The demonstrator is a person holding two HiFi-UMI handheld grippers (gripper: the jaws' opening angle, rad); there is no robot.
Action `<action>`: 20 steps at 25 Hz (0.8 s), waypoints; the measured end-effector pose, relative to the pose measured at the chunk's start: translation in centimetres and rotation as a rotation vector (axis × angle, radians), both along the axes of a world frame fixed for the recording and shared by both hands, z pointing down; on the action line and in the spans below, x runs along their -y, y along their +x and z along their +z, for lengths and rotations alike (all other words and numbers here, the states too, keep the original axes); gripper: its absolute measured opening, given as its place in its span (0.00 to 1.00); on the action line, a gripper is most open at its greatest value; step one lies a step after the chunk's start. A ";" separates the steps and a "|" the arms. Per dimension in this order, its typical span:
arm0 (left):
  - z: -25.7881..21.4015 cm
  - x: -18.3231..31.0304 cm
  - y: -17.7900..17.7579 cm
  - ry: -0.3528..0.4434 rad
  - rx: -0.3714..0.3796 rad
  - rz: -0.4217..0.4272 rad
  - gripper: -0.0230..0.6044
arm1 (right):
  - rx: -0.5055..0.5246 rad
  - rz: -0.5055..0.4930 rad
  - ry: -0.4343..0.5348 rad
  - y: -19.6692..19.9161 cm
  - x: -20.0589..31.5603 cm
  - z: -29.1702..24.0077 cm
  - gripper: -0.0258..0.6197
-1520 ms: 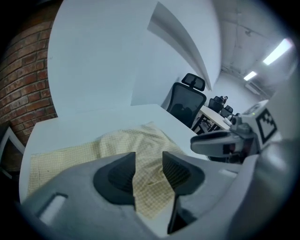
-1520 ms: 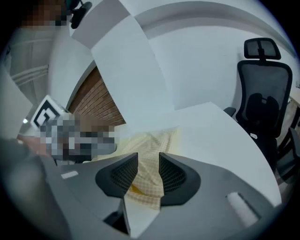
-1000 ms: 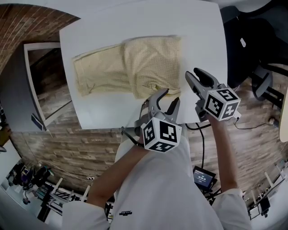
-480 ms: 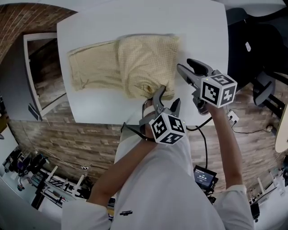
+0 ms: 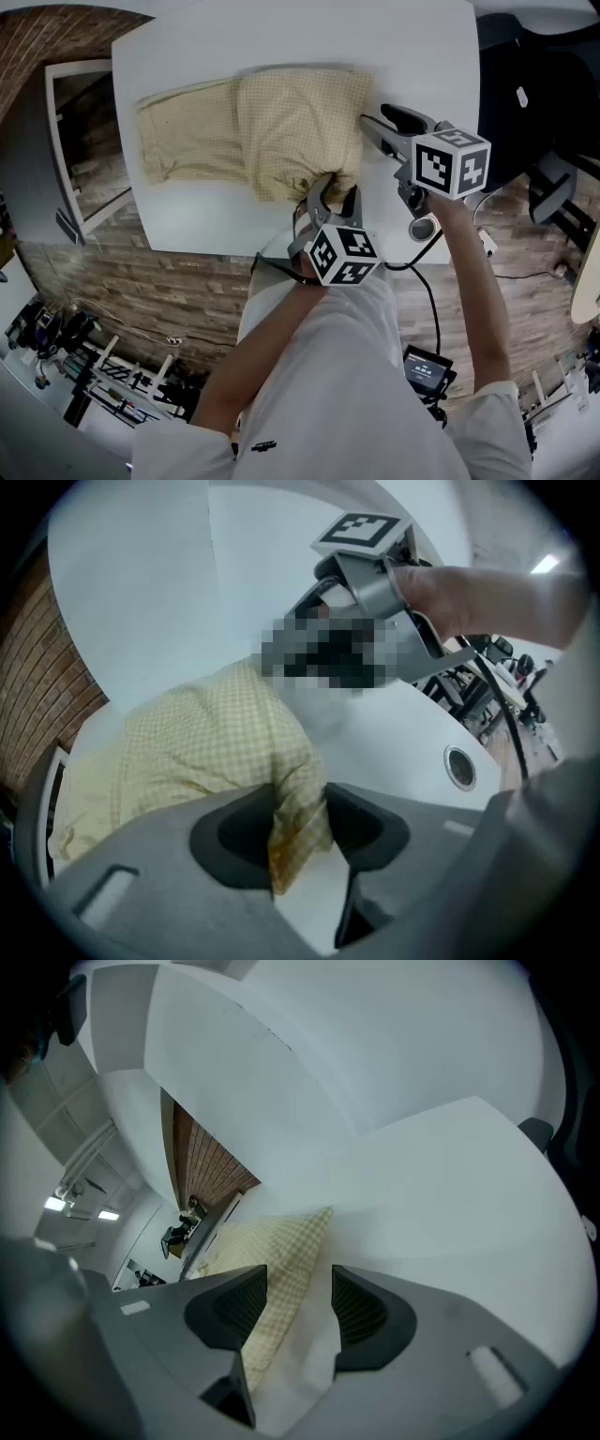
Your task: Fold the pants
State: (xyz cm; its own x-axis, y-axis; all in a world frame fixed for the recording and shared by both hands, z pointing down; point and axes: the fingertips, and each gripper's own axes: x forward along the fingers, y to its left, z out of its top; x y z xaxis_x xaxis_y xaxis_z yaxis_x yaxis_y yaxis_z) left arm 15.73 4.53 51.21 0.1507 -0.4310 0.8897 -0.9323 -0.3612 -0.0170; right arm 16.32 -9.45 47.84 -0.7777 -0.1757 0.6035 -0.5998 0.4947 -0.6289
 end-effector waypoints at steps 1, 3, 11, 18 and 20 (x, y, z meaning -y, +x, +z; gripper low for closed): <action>-0.1 0.0 -0.1 0.001 0.002 -0.001 0.31 | 0.001 0.000 -0.008 -0.1 0.0 0.2 0.37; -0.1 0.1 -0.2 0.003 0.005 0.009 0.28 | 0.009 0.007 -0.028 -0.5 0.1 0.5 0.37; -0.3 -0.2 -0.3 -0.031 -0.078 -0.016 0.17 | 0.207 0.086 -0.249 -2.3 -0.9 0.4 0.41; -0.6 -0.6 -0.2 -0.053 -0.131 -0.028 0.15 | 0.402 0.158 -0.327 -1.4 -0.6 -1.8 0.50; -0.6 -0.9 -0.3 -0.057 -0.138 -0.026 0.15 | 0.452 0.134 -0.335 -2.4 -0.7 -2.5 0.50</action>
